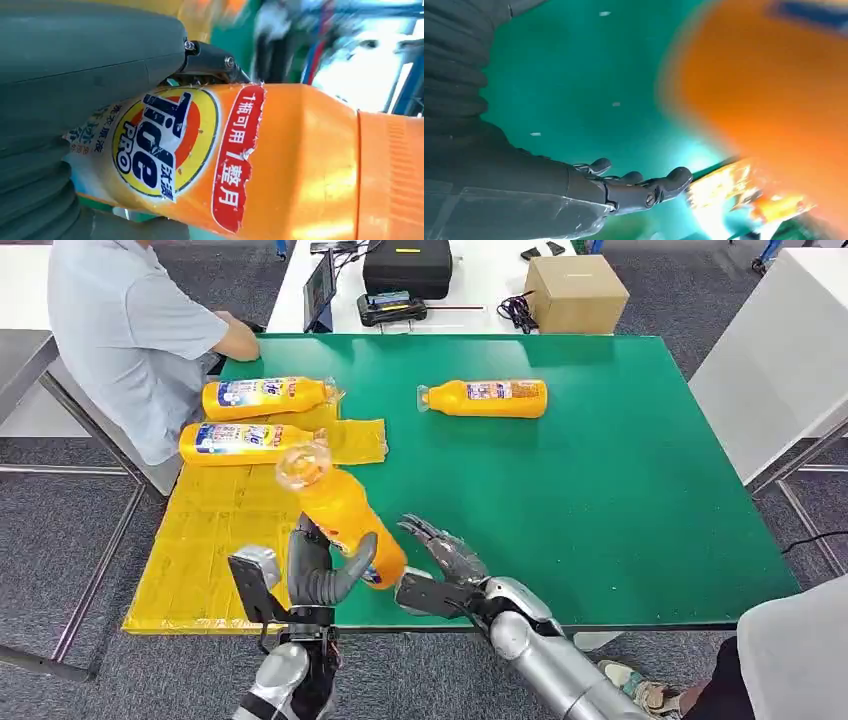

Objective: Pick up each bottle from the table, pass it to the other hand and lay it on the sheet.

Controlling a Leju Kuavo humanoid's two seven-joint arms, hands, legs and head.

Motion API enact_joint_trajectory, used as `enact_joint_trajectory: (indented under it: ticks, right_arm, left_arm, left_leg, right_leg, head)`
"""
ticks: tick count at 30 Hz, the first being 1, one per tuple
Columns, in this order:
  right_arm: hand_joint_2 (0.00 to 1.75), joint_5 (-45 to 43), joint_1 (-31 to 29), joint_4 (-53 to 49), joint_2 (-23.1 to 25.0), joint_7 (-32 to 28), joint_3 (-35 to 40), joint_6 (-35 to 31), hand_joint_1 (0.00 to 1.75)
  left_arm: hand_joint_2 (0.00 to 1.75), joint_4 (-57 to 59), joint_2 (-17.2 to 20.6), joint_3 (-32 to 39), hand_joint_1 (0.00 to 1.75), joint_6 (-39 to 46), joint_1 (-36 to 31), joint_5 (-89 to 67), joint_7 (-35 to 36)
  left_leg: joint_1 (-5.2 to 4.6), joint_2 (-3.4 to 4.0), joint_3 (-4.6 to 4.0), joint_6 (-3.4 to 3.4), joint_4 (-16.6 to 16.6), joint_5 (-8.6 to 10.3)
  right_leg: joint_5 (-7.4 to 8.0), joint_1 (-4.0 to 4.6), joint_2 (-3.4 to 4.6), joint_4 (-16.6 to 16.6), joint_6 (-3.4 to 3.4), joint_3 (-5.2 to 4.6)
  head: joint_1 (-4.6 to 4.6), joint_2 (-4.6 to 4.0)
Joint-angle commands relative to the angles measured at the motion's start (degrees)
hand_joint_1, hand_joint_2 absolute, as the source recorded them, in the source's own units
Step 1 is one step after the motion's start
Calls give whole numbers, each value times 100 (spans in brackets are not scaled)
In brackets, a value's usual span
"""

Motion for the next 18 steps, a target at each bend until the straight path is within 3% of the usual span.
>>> enact_joint_trajectory:
  ticks: [1, 5, 8, 12, 15, 18]
  right_arm:
    - [175, 275, 616, -906, -326, -48, -930, -18, 0]
    - [175, 218, 581, -868, -237, -165, -1167, 129, 0]
    - [175, 186, 570, -811, -182, -204, -1235, 174, 0]
    - [175, 186, 570, -811, -182, -204, -1235, 174, 0]
    - [175, 80, 372, -560, -104, -337, -1228, 333, 0]
    - [175, -43, 136, -306, -41, -437, -1214, 449, 0]
  left_arm:
    - [175, -18, 89, 1230, 175, 938, 93, -5037, 574]
    - [175, -78, 124, 1775, 175, 938, 39, -6953, 1059]
    - [175, 178, 295, 1754, 175, 938, -136, -7499, 1455]
    - [175, 178, 295, 1754, 175, 938, -136, -7499, 1455]
    - [175, 1255, 719, 1393, 175, 938, -750, -7850, 2116]
    - [175, 2501, 963, 1209, 175, 930, -1437, -7662, 2305]
  left_leg:
    - [3, 2, 17, -9, -5, -7]
    - [2, 14, 10, -10, 0, -7]
    - [5, 15, 8, -11, -2, -4]
    - [4, 10, 11, -8, -3, -1]
    - [4, 7, 15, -9, -5, 0]
    - [7, 7, 28, -15, -6, -2]
  right_leg:
    - [-6, 4, -1, -4, -11, 18]
    - [-2, 3, 10, 1, -11, 7]
    - [1, 6, 7, -2, -11, 4]
    - [-1, 4, 5, -1, -8, 6]
    - [-2, 4, 1, -2, -8, 11]
    - [-4, 7, 1, -3, -16, 26]
  head:
    - [0, 0]
    - [0, 0]
    - [0, 0]
    - [-2, 0]
    - [0, 0]
    - [0, 0]
